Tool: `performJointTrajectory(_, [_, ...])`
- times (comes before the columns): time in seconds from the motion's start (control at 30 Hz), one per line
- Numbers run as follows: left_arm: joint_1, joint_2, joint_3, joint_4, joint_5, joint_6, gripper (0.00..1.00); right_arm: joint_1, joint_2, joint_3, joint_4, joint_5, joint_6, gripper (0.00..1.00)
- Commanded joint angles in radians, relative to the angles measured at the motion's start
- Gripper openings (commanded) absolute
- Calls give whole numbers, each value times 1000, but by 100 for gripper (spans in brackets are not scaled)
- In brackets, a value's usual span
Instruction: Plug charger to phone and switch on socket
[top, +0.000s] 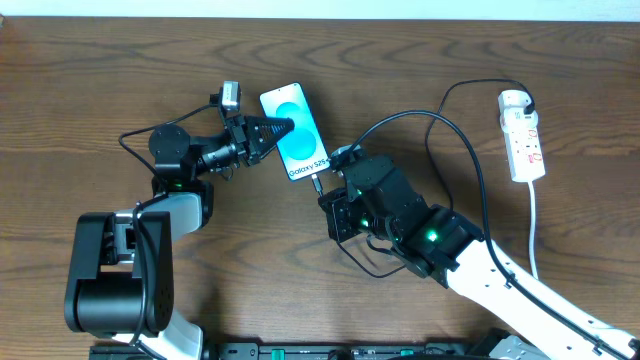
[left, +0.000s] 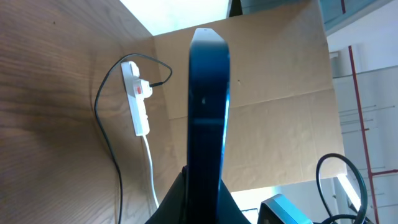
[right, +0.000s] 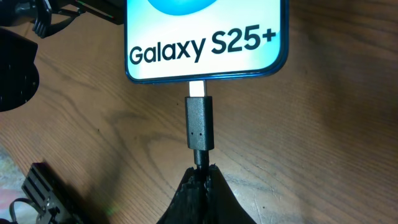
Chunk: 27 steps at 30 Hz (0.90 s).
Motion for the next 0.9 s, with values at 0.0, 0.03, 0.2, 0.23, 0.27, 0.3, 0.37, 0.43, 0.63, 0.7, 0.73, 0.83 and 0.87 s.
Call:
performJointTrajectory(0.0, [0, -10, 32, 13, -17, -9, 7, 6, 1, 8, -1, 4, 11, 1])
performJointTrajectory(0.03, [0, -10, 32, 12, -19, -9, 7, 6, 1, 8, -1, 4, 11, 1])
performJointTrajectory(0.2, [0, -10, 32, -87, -34, -8, 7, 6, 1, 8, -1, 4, 11, 1])
performJointTrajectory(0.23, [0, -10, 32, -97, -34, -8, 7, 6, 1, 8, -1, 4, 11, 1])
performJointTrajectory(0.27, [0, -10, 32, -97, -34, -8, 7, 6, 1, 8, 0, 4, 11, 1])
performJointTrajectory(0.3, [0, -10, 32, -97, -35, -9, 7, 6, 1, 8, -1, 4, 11, 1])
performJointTrajectory(0.37, [0, -10, 32, -97, -38, -9, 7, 6, 1, 8, 0, 4, 11, 1])
performJointTrajectory(0.43, [0, -10, 32, -97, -44, -10, 7, 6, 1, 8, 0, 4, 11, 1])
performJointTrajectory(0.63, [0, -10, 32, -96, -53, -9, 7, 6, 1, 8, 0, 4, 11, 1])
performJointTrajectory(0.7, [0, -10, 32, -95, -53, -9, 7, 6, 1, 8, 0, 4, 11, 1])
performJointTrajectory(0.73, [0, -10, 32, -92, -53, -9, 7, 6, 1, 8, -1, 4, 11, 1])
performJointTrajectory(0.83, [0, -10, 32, -92, -53, -9, 7, 6, 1, 8, -1, -4, 11, 1])
performJointTrajectory(0.87, [0, -10, 32, -92, -53, -9, 8, 6, 1, 8, -2, -4, 11, 1])
